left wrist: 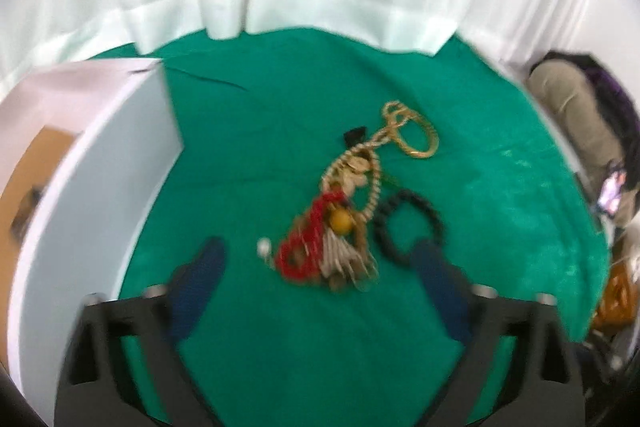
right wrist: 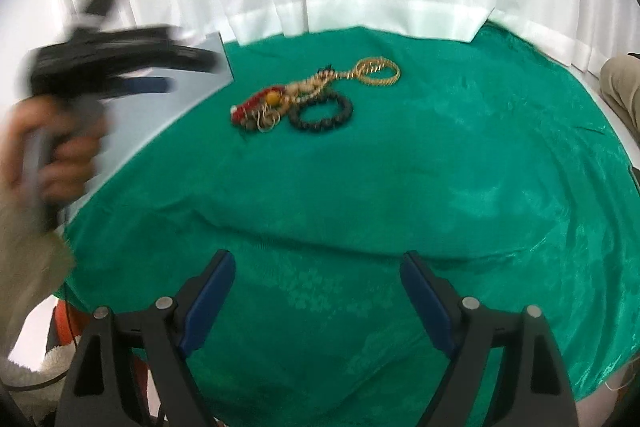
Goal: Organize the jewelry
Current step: 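Grasp the red bead bracelet with the left tool and lift it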
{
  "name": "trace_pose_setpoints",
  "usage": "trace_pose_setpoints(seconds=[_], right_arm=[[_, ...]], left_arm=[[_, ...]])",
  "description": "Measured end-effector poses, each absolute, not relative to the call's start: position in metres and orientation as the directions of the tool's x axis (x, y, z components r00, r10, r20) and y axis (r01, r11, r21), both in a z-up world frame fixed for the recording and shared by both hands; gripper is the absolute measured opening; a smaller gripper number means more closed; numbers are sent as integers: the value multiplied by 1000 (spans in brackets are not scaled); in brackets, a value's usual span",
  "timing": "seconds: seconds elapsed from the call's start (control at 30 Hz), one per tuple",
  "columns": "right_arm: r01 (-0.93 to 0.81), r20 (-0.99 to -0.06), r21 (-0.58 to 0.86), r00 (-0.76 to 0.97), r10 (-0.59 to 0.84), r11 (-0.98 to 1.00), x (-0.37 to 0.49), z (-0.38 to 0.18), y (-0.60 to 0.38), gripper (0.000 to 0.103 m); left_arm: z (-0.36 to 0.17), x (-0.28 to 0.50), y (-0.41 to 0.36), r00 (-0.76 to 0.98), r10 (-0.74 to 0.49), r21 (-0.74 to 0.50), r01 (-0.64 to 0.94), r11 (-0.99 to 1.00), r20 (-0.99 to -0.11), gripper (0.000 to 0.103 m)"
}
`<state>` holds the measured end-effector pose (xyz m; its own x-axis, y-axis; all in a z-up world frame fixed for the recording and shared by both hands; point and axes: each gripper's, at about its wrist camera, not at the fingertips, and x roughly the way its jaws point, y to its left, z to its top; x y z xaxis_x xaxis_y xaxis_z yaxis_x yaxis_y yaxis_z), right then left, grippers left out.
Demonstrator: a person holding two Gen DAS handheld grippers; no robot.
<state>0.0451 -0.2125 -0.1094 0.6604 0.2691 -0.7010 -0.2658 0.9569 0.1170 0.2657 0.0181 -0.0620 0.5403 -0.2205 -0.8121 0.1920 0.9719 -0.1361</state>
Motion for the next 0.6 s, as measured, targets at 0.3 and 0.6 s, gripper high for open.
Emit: trace_pose_setpoints(seconds=[0.3, 0.6], right_arm=[[-262, -700, 158, 651, 295, 952, 42, -118, -231, 87], [-231, -677, 185, 675, 294, 955, 44, -115, -242, 87]], left_arm=[[-101, 313, -6, 435, -234, -128, 259, 957, -869, 17], [-59, 288, 7, 468, -311, -218, 244, 945, -827, 14]])
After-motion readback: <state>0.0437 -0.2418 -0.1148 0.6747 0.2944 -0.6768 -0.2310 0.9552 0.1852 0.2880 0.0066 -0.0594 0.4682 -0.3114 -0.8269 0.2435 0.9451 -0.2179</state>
